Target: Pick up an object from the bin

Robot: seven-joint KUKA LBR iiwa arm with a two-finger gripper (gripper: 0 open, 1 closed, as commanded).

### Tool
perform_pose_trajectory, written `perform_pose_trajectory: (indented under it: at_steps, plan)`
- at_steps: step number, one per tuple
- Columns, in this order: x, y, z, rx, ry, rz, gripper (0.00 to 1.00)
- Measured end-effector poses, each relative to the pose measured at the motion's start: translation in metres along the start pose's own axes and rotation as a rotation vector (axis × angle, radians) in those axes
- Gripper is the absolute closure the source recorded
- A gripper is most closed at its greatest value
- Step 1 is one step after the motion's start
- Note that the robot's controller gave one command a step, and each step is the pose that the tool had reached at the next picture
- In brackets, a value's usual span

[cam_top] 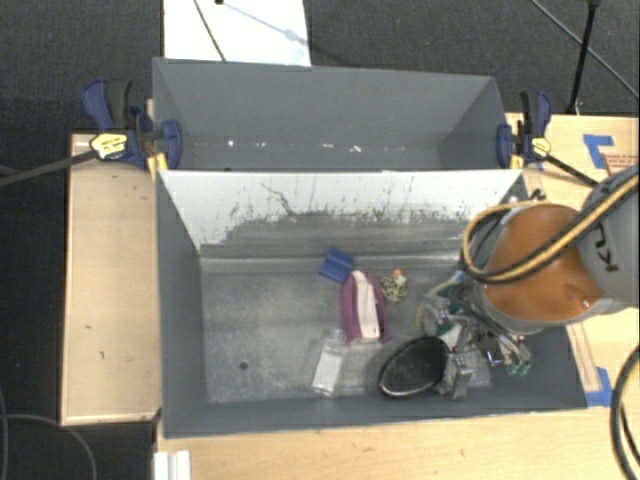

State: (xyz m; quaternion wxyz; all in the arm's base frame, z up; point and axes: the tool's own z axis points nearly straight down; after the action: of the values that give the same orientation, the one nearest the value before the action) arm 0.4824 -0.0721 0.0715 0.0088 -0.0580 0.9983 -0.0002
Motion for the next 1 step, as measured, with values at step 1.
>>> perform_pose_trajectory:
  at_steps: [1]
  plan:
    - [-0.0010,0.0249,-0.0012,0.001,0.002,-0.224,0.00]
